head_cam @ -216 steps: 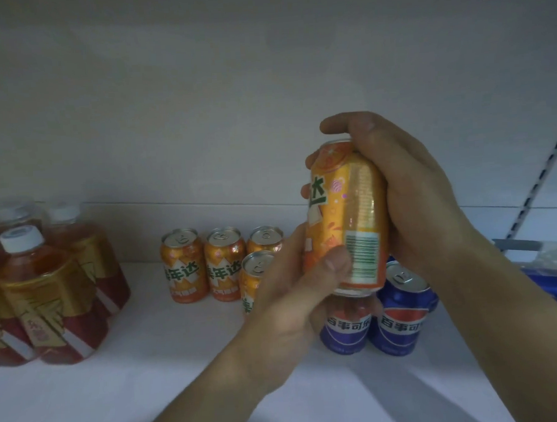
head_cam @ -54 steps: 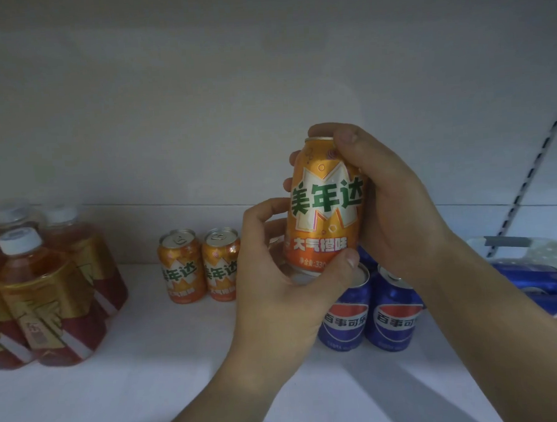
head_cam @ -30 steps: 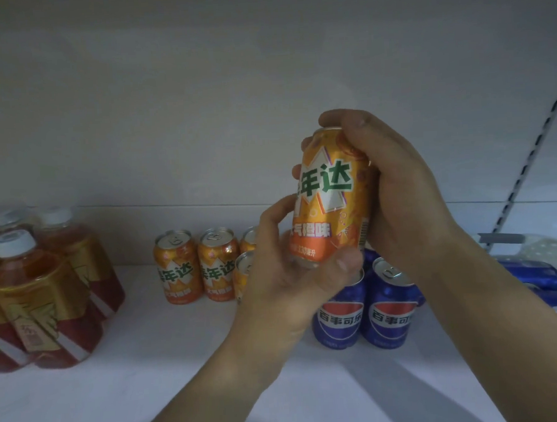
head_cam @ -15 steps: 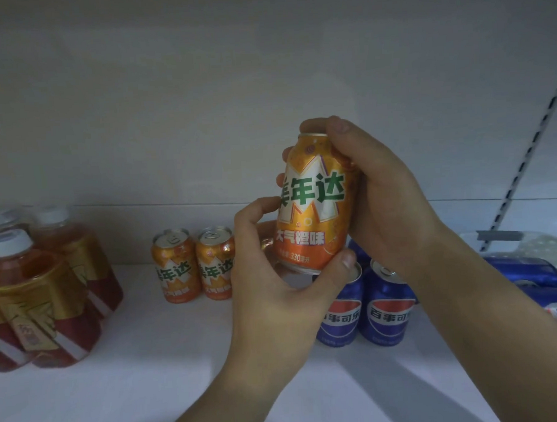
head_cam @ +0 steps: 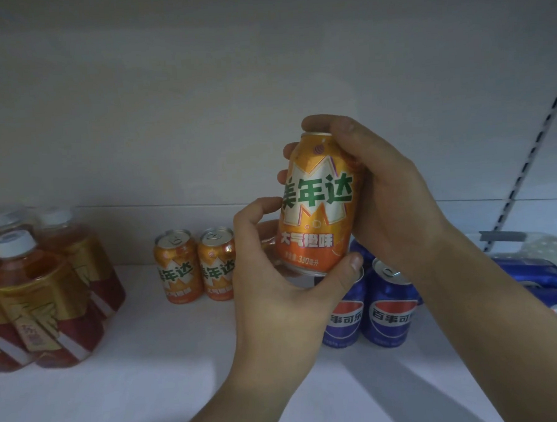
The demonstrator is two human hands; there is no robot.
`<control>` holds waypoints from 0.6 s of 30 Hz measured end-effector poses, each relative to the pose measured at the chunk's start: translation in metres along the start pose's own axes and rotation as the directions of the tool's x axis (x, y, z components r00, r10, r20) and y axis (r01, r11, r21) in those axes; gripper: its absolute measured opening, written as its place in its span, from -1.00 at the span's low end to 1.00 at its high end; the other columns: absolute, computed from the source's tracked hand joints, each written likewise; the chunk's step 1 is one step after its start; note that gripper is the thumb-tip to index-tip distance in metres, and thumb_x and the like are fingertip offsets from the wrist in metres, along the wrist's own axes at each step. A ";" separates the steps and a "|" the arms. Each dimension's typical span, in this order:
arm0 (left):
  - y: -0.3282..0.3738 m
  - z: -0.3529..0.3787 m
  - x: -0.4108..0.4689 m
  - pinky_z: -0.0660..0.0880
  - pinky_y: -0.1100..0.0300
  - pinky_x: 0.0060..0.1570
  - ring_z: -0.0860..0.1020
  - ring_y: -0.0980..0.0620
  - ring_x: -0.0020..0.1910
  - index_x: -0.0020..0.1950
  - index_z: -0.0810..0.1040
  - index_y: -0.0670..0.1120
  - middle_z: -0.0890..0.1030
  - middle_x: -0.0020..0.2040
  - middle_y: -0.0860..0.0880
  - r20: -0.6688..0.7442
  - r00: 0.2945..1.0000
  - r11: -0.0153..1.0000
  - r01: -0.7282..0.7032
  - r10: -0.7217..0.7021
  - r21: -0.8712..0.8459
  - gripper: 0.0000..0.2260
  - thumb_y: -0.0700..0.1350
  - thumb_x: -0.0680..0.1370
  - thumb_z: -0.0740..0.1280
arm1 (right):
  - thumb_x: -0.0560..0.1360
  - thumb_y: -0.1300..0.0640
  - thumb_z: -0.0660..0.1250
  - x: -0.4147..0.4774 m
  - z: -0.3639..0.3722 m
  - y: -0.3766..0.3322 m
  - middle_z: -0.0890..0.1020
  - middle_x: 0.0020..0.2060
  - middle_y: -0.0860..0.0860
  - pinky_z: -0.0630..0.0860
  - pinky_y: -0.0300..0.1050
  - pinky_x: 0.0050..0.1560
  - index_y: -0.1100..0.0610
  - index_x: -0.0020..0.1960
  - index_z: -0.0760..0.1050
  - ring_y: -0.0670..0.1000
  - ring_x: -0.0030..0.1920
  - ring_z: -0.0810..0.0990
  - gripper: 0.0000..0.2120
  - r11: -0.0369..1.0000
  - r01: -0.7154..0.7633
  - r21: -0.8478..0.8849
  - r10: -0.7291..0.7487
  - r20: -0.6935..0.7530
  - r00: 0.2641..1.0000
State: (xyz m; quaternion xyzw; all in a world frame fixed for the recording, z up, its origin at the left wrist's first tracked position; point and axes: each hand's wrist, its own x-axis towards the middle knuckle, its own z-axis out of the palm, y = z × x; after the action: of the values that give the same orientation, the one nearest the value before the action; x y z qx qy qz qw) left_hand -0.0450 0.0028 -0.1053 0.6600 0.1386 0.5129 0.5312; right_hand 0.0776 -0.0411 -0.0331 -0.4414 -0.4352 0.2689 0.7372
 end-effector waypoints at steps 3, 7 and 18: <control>0.000 0.000 0.000 0.60 0.35 -0.16 0.61 0.31 0.04 0.17 0.36 0.31 0.52 0.05 0.38 -0.018 1.000 1.000 0.000 0.000 0.030 -0.25 -0.16 0.19 0.69 | 0.53 -0.01 0.30 0.000 0.001 0.001 0.66 0.21 0.25 0.60 0.21 0.26 0.16 0.30 0.55 0.29 0.23 0.65 -0.59 1.000 -0.006 -0.012 0.006 -0.022 1.000; 0.001 0.000 0.001 0.57 0.41 -0.21 0.59 0.31 0.06 0.18 0.36 0.28 0.50 0.04 0.34 -0.053 0.999 0.999 -0.003 0.005 0.038 -0.21 -0.16 0.13 0.69 | 0.49 0.00 0.35 0.000 0.004 0.004 0.64 0.20 0.29 0.60 0.24 0.25 0.16 0.24 0.57 0.34 0.23 0.63 -0.61 0.999 -0.017 -0.037 0.016 -0.048 0.999; 0.012 -0.003 0.007 0.62 0.22 -0.18 0.71 0.12 -0.05 0.22 0.47 0.07 0.70 0.04 0.13 0.171 0.972 0.947 0.201 -0.161 -0.250 -0.40 0.04 0.27 0.64 | 0.52 0.08 0.34 -0.002 0.002 -0.003 0.69 0.04 0.18 0.66 0.10 0.07 0.18 0.23 0.55 0.24 0.06 0.70 -0.68 0.990 0.014 0.139 -0.006 -0.057 0.998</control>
State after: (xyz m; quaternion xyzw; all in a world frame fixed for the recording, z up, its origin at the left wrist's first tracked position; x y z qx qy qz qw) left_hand -0.0492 0.0047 -0.0915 0.6037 0.0888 0.4253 0.6684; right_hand 0.0751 -0.0432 -0.0303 -0.3941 -0.3964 0.2824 0.7796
